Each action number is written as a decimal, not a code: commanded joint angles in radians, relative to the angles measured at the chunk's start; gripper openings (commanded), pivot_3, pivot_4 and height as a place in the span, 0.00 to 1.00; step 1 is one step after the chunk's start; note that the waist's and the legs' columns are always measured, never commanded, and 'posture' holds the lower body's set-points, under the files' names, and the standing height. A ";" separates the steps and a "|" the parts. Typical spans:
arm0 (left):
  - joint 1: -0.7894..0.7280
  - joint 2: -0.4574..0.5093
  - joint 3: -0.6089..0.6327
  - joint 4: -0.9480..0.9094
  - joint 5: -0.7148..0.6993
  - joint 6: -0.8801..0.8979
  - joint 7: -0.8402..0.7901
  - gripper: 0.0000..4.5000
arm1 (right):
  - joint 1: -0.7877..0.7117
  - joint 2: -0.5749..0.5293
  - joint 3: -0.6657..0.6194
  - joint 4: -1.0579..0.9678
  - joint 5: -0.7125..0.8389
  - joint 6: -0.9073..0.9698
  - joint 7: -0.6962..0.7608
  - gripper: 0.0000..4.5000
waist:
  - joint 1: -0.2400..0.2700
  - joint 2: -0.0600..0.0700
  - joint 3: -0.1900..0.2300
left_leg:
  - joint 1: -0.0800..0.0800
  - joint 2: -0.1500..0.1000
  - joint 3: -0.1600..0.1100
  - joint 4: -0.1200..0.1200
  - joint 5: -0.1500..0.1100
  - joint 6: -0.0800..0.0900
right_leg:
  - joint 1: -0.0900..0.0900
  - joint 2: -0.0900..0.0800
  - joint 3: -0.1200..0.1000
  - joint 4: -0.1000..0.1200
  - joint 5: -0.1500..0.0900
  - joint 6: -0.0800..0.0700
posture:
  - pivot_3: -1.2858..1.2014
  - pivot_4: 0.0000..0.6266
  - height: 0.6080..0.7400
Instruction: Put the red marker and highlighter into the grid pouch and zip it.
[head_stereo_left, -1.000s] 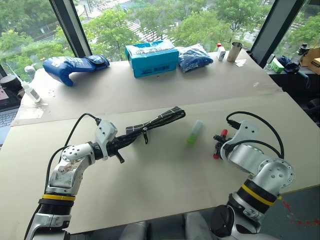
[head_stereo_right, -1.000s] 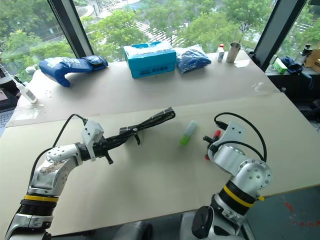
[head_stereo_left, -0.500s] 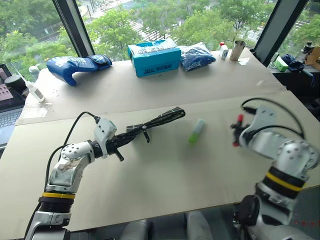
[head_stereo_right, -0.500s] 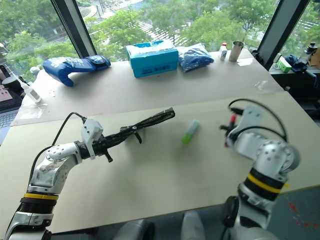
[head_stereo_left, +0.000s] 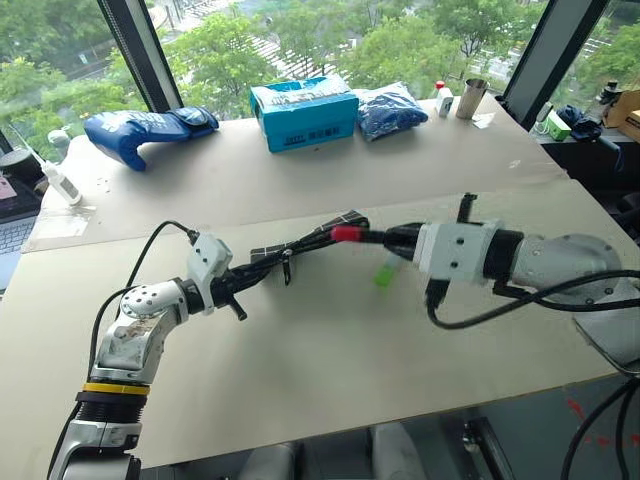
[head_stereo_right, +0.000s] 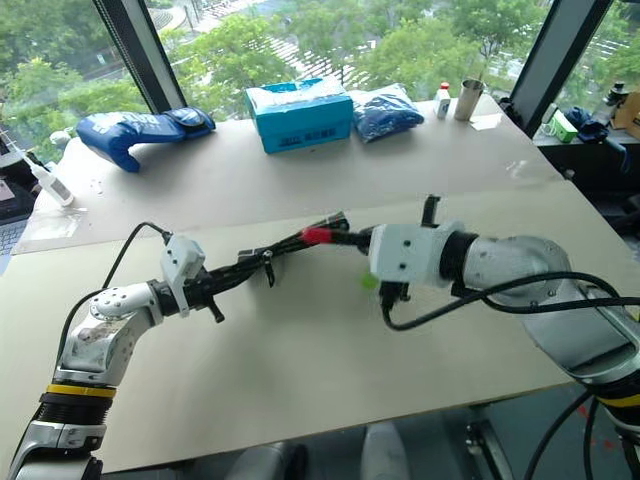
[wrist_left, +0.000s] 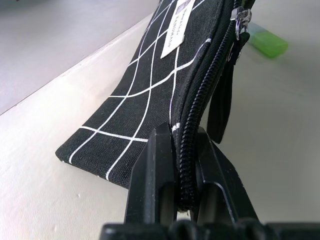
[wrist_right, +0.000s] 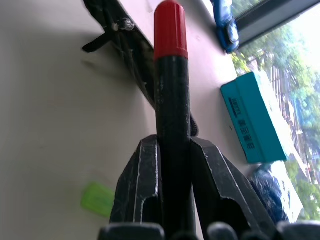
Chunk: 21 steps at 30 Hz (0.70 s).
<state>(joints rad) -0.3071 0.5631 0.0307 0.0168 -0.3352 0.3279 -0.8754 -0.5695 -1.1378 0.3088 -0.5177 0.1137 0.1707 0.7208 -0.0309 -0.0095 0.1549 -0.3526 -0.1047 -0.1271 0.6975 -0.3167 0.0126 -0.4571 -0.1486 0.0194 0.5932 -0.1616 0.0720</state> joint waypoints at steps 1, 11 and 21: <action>-0.013 0.009 0.014 -0.022 -0.006 -0.005 -0.002 0.00 | -0.047 0.013 0.003 0.070 -0.138 -0.175 0.084 0.10 | 0.008 0.000 0.000 | 0.000 0.000 -0.001 0.000 0.000 0.000 | 0.000 0.000 0.000 0.000 0.000 0.000 | 0.52 0.24 1.00; -0.006 0.011 0.003 -0.044 -0.004 0.004 -0.003 0.00 | -0.156 0.183 0.066 0.259 -0.432 -0.276 0.117 0.10 | 0.016 -0.001 0.000 | 0.001 0.001 0.002 -0.001 0.000 -0.001 | -0.002 0.001 -0.001 0.000 0.002 -0.002 | 0.52 0.24 1.00; -0.021 0.010 -0.011 -0.050 0.002 0.018 -0.001 0.00 | -0.171 0.271 0.056 0.257 -0.569 -0.153 0.183 0.10 | 0.017 -0.001 0.000 | 0.000 0.001 0.001 -0.001 0.000 -0.001 | -0.002 0.001 -0.001 0.001 0.002 -0.003 | 0.52 0.24 1.00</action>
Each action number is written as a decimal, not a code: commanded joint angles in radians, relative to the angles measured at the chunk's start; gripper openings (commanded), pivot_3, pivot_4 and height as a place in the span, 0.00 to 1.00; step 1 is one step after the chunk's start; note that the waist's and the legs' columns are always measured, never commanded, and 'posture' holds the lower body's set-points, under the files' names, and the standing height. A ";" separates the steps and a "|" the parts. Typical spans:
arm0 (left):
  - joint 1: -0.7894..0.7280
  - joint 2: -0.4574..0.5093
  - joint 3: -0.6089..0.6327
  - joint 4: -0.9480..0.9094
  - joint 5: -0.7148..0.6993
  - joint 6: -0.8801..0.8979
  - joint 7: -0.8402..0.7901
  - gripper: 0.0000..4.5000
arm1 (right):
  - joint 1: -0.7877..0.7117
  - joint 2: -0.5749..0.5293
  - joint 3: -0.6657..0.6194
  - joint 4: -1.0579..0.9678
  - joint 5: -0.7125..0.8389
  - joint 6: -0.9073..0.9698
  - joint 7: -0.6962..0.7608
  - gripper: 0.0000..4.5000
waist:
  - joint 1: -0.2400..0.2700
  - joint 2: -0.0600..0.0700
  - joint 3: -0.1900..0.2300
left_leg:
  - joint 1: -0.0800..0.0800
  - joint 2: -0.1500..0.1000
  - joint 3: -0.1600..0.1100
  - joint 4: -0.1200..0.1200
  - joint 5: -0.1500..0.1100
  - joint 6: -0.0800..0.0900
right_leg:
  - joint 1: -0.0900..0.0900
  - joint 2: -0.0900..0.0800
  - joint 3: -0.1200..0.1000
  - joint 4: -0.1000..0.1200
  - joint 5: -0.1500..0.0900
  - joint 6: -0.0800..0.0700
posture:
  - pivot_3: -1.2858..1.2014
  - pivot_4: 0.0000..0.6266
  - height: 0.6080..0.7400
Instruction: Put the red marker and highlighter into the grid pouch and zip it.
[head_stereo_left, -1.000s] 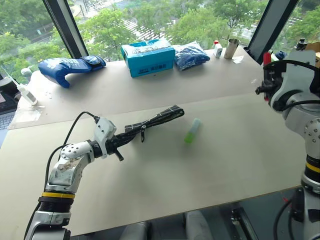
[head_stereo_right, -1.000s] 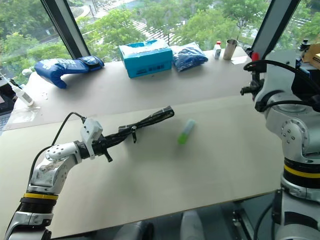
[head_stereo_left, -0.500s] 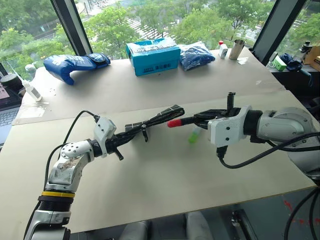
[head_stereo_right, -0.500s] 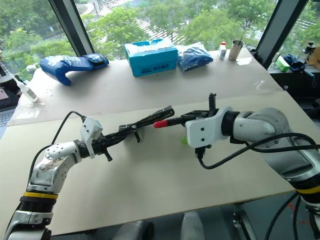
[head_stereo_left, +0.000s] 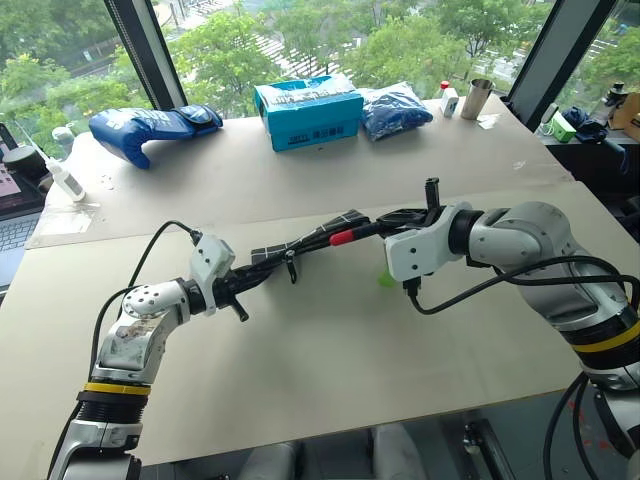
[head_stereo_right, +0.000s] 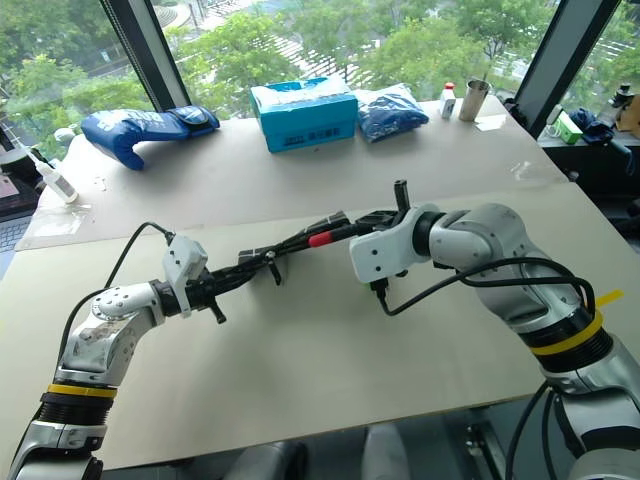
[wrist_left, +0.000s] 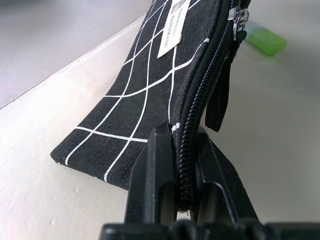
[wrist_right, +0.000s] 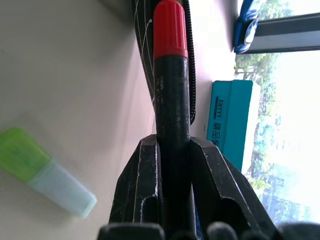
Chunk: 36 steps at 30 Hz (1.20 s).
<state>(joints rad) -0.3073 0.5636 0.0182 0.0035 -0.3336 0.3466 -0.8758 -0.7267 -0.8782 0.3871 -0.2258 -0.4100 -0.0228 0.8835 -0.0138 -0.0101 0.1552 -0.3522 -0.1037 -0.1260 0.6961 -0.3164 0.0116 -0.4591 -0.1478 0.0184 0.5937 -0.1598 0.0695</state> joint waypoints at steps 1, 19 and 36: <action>-0.024 0.009 0.000 -0.036 0.001 -0.001 -0.001 0.00 | -0.011 0.018 -0.019 -0.038 -0.060 0.052 0.026 0.10 | 0.000 0.000 0.000 | 0.000 0.000 0.000 0.000 0.000 0.000 | 0.000 0.000 0.000 0.000 0.000 0.000 | 0.52 0.24 1.00; -0.044 0.009 -0.019 -0.030 0.014 -0.004 -0.014 0.00 | -0.033 0.302 0.159 0.074 -0.385 0.170 -0.039 0.10 | -0.003 0.000 0.000 | 0.000 0.000 -0.001 0.000 0.000 0.000 | 0.000 0.000 0.000 0.001 0.000 0.000 | 0.52 0.24 1.00; -0.045 0.009 -0.012 -0.049 0.004 0.021 -0.013 0.00 | -0.121 0.494 0.180 0.317 -0.352 -0.087 -0.250 0.10 | -0.022 0.000 0.000 | 0.000 0.000 -0.002 0.000 0.000 -0.001 | -0.001 0.000 -0.001 0.001 0.001 -0.001 | 0.52 0.24 1.00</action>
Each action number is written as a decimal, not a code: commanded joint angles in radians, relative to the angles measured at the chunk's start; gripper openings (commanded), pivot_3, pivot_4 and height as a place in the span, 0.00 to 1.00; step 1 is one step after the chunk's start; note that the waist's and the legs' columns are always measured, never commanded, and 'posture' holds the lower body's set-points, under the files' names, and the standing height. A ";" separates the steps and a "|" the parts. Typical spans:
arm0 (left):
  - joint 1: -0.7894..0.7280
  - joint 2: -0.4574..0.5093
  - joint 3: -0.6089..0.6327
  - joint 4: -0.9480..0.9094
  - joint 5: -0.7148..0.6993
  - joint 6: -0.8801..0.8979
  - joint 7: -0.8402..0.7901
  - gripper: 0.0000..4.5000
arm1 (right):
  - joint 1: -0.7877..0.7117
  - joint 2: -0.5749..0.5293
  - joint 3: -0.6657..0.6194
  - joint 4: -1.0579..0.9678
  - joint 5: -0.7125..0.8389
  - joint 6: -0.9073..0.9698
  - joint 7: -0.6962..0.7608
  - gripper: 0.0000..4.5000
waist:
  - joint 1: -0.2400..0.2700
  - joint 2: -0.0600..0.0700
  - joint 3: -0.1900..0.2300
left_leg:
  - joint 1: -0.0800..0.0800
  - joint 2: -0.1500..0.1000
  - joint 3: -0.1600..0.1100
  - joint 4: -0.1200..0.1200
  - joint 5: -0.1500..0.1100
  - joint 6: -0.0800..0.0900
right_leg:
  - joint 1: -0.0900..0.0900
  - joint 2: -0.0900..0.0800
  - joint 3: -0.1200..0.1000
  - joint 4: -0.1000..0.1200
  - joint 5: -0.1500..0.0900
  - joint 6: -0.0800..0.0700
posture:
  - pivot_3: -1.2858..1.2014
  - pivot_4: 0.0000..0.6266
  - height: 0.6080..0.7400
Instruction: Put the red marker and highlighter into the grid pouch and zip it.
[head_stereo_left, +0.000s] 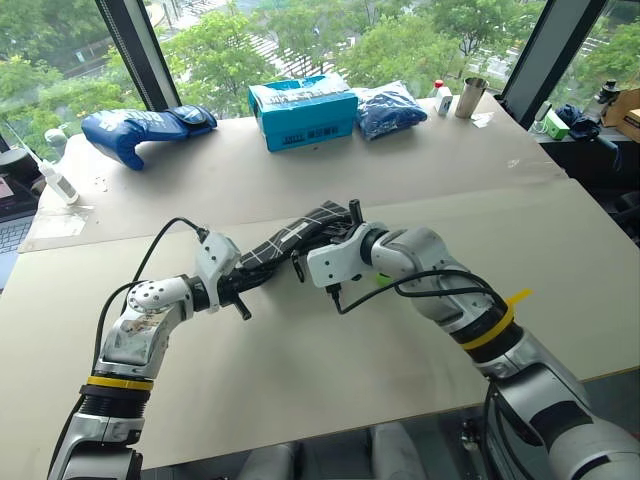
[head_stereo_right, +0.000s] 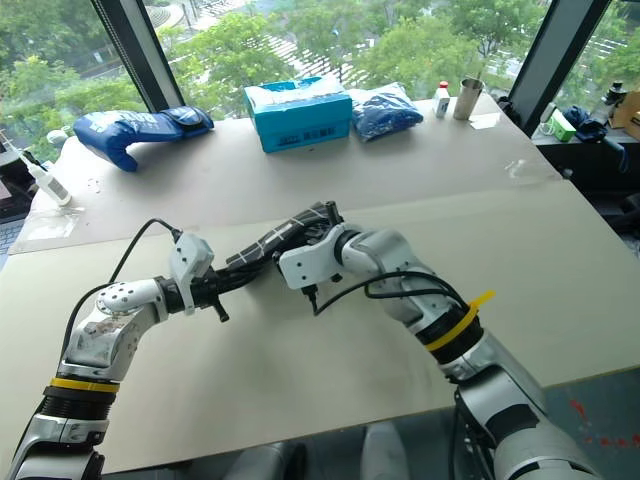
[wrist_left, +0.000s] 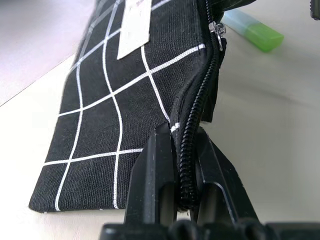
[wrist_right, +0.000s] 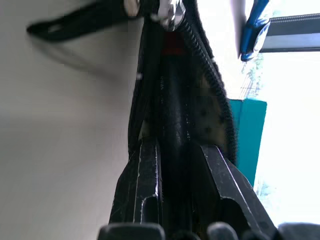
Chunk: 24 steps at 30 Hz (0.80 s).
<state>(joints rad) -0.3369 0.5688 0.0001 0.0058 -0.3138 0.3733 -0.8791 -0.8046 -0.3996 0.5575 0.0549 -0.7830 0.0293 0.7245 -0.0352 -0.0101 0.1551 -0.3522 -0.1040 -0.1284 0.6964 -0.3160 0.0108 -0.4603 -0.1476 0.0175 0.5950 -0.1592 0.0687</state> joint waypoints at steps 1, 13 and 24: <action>-0.018 0.004 0.007 -0.049 -0.016 -0.005 -0.009 0.00 | -0.055 0.004 0.024 0.070 0.011 -0.198 -0.121 0.10 | -0.003 0.000 0.000 | 0.000 0.000 0.000 0.000 0.000 0.000 | 0.000 0.000 0.000 0.000 0.000 0.000 | 0.52 0.24 1.00; -0.002 0.005 0.019 -0.071 -0.024 0.008 0.002 0.00 | -0.079 -0.077 -0.187 0.119 0.277 -0.201 -0.033 0.90 | -0.010 0.000 0.000 | 0.000 0.000 0.000 -0.001 0.000 -0.001 | -0.001 0.000 0.000 0.000 0.000 0.000 | 0.52 0.24 1.00; -0.009 -0.020 0.053 -0.054 -0.060 0.036 0.038 0.00 | 0.040 -0.114 -0.579 -0.453 0.809 0.873 0.180 0.90 | -0.002 0.000 0.000 | 0.000 0.001 -0.002 0.000 0.000 0.000 | -0.001 0.001 0.000 0.000 0.001 -0.001 | 0.52 0.24 1.00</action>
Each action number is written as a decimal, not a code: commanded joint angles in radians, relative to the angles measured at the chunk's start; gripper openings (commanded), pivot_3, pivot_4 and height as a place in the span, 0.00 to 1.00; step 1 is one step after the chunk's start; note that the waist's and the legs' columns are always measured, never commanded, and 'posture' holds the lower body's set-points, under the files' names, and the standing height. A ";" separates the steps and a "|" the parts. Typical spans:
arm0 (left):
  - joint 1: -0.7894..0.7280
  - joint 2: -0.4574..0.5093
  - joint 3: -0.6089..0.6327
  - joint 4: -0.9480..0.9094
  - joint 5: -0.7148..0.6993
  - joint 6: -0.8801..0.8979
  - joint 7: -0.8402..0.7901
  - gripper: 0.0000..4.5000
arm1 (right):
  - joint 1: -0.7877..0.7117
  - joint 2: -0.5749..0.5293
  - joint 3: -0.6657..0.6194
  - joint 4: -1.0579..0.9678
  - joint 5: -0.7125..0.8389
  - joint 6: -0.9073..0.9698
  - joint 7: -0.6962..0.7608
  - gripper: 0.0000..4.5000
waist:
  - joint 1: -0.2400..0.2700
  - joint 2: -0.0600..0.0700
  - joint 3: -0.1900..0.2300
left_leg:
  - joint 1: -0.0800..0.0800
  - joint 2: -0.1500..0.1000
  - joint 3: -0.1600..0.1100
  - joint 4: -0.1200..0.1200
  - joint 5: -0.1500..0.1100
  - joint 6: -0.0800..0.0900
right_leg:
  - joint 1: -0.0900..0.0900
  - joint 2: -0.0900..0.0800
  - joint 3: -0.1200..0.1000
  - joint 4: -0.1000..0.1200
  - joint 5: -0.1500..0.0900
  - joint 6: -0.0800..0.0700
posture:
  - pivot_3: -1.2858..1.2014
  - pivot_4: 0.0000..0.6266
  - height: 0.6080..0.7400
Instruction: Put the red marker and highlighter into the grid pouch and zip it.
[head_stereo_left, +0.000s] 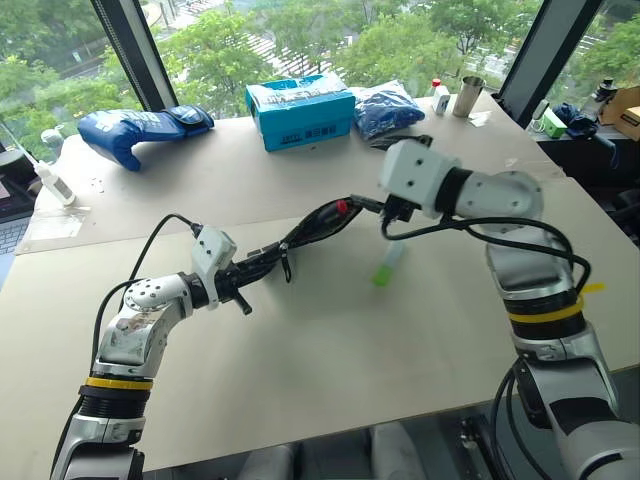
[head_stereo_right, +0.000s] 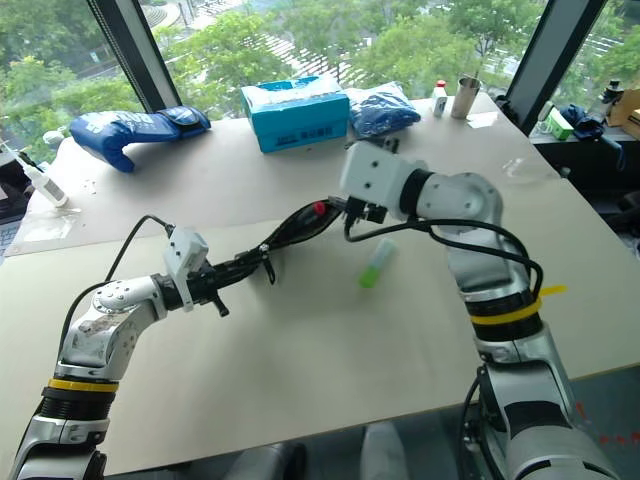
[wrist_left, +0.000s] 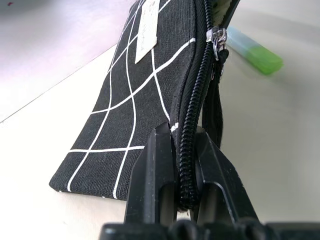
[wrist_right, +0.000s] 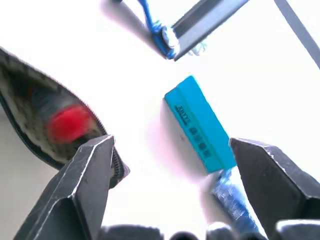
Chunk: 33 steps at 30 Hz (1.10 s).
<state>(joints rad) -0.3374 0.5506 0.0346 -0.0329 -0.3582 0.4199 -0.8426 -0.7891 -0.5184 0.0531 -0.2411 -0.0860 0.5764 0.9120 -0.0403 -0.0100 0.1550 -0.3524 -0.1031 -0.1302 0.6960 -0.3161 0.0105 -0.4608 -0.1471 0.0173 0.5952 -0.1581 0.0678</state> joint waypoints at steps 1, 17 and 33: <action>-0.009 -0.003 0.018 -0.014 -0.015 -0.011 0.002 0.00 | 0.033 -0.001 -0.078 -0.185 0.126 0.370 -0.018 0.90 | 0.005 0.000 0.000 | 0.000 0.000 0.000 0.000 0.000 0.000 | 0.000 0.000 0.000 0.000 0.000 0.000 | 0.52 0.24 1.00; -0.056 -0.015 0.011 0.046 0.005 -0.029 0.003 0.00 | 0.185 0.101 -0.133 -0.412 0.288 1.038 -0.319 0.90 | 0.027 0.000 0.000 | 0.000 -0.001 0.001 0.002 0.000 0.000 | 0.000 -0.001 0.000 0.000 0.001 0.000 | 0.52 0.24 1.00; -0.042 -0.029 0.008 0.033 0.016 -0.037 0.021 0.00 | 0.129 0.418 -0.228 -0.146 0.123 1.038 -0.778 0.90 | 0.020 0.000 0.000 | 0.000 -0.001 0.001 0.002 0.000 0.000 | 0.000 -0.001 0.000 0.001 0.002 0.000 | 0.52 0.24 1.00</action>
<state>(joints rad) -0.3793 0.5206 0.0311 0.0349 -0.3390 0.4014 -0.8270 -0.6333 -0.1249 -0.1500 -0.3949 0.0434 1.6078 0.1611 -0.0201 -0.0099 0.1546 -0.3524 -0.1038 -0.1290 0.6982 -0.3161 0.0104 -0.4609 -0.1479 0.0172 0.5958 -0.1558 0.0679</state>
